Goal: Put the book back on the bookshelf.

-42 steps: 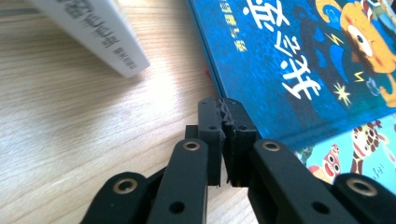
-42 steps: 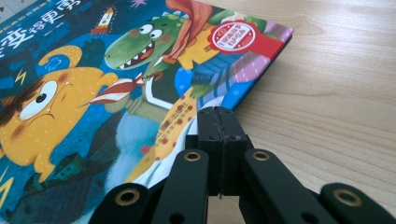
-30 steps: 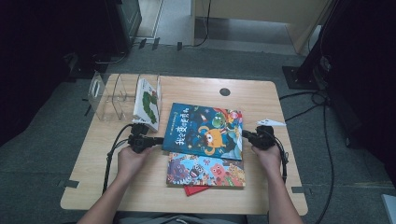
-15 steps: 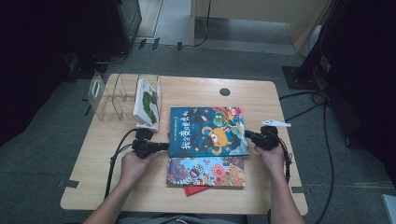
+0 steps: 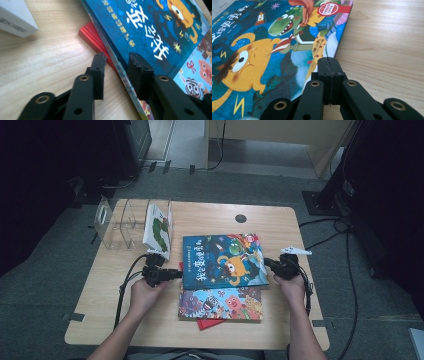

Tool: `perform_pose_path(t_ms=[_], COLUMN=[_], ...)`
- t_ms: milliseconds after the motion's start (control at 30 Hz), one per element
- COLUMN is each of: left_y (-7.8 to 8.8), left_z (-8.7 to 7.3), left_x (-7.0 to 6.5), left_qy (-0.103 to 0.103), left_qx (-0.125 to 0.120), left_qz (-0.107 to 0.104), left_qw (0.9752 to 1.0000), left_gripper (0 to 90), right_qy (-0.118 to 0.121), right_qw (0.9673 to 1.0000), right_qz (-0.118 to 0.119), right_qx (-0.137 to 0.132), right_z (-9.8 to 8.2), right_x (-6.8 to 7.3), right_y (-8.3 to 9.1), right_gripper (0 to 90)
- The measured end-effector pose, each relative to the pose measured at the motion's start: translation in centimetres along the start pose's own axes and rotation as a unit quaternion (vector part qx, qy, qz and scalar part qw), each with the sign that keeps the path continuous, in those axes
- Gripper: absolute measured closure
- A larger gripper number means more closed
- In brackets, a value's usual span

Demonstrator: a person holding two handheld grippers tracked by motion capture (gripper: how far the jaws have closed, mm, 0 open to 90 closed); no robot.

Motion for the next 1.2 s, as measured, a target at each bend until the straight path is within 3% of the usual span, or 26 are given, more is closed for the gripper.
perform_pose_path(t_ms=[67,167,367,500,633,867,1200], left_y=[0.0,-0.2,-0.8,-1.3,-1.6,-2.5,-3.0], left_z=[0.6,1.1,1.6,1.9,2.3,3.0,3.5], left_x=[0.1,0.1,0.3,-0.1,-0.2,-0.4,-0.8], left_qy=[0.002,0.006,0.012,0.015,0.028,0.031,0.034], left_qx=[0.002,0.003,0.004,0.018,0.02,0.038,0.043], left_qz=[-0.006,-0.017,-0.017,-0.012,-0.01,-0.003,-0.003], left_qw=[1.0,0.9998,0.9998,0.9996,0.9993,0.9988,0.9985], left_gripper=[55.9,50.8,41.5,31.9,31.3,33.4,34.2], right_qy=[-0.004,-0.005,-0.001,0.006,0.012,0.019,0.028], right_qw=[1.0,1.0,1.0,0.9999,0.9998,0.9996,0.9993], right_qz=[-0.002,-0.003,-0.005,-0.004,-0.007,-0.008,-0.008], right_qx=[0.002,0.003,0.004,0.015,0.013,0.018,0.021], right_z=[-0.1,0.1,0.4,0.1,0.2,-0.1,-0.2], right_x=[-0.3,-0.5,-0.7,-0.7,-0.5,-0.3,-0.2], right_y=[-0.2,-0.6,-0.9,-0.8,-0.6,-0.3,-0.2], right_gripper=[90.0,90.0,90.0,90.0,90.0,90.0,90.0])
Point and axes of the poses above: each handheld gripper's, and its own axes: y roughly backward along the jaws, z roughly out of its top, x roughly to its left, the point moved 4 cm from there along -y, roughly forward along the jaws
